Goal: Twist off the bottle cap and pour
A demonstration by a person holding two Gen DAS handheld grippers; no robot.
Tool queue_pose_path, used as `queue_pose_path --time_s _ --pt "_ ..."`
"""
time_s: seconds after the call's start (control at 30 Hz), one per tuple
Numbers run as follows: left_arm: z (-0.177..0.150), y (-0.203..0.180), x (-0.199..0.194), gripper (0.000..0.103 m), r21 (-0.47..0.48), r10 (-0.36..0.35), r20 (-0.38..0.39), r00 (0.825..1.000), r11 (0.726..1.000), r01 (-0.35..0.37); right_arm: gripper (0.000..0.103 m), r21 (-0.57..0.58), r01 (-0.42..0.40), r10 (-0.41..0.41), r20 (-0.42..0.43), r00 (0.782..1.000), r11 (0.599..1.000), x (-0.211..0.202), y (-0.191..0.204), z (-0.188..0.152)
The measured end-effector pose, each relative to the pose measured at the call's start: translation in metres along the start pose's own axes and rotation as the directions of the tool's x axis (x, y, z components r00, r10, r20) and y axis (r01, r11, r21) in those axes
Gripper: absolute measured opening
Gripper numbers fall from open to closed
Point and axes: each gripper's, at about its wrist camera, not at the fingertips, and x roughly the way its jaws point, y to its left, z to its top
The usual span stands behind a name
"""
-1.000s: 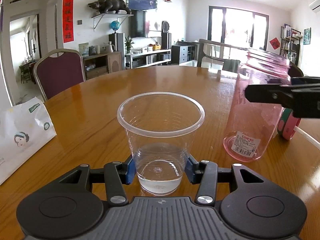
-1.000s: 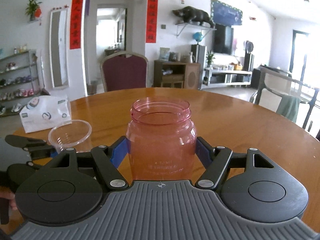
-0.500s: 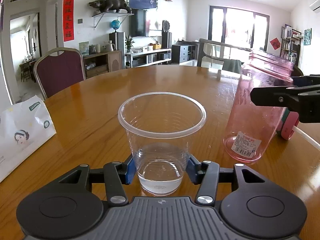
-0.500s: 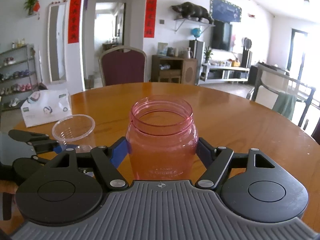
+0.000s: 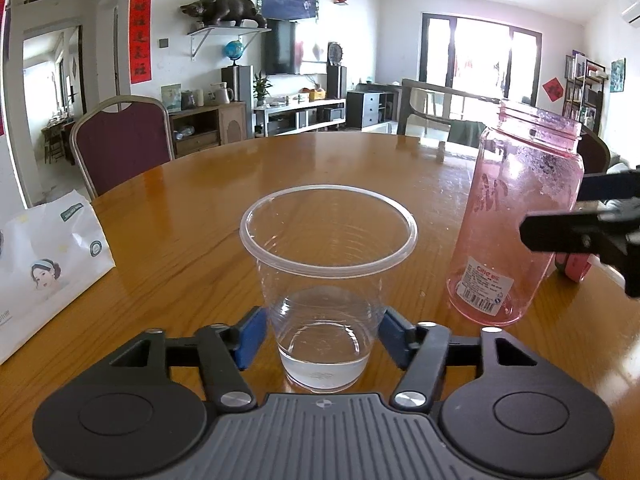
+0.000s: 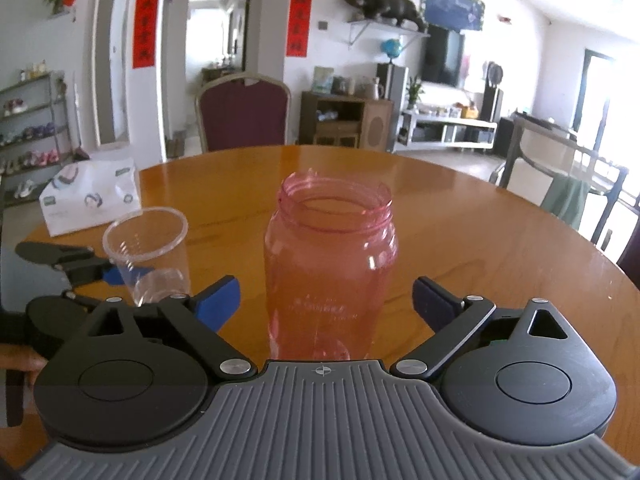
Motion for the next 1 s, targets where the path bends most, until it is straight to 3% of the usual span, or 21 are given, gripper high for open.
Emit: queue_pose_path --time_s 0.17,0.3,0.73,1.0 --pt "0.002 0.002 -0.002 0.094 0.002 -0.009 0.005 1.0 1.0 0.009 0.101 0.013 -0.005 0.005 -0.029 1.0 1.0 0.001 0.001 -0.003" --pt "0.003 0.004 -0.005 0.101 0.002 -0.017 0.004 1.0 1.0 0.017 0.103 0.023 -0.011 0.012 -0.039 0.999 1.0 0.001 0.002 -0.004" --pt "-0.001 -0.001 -0.019 0.103 0.02 -0.086 -0.038 0.996 0.996 0.087 0.103 0.044 -0.104 0.109 -0.126 0.986 0.994 -0.009 0.008 -0.003" --pt "-0.005 -0.007 -0.037 0.102 0.042 -0.132 -0.066 0.989 0.99 0.135 0.103 0.028 -0.115 0.118 -0.176 0.977 0.993 -0.027 0.021 0.003"
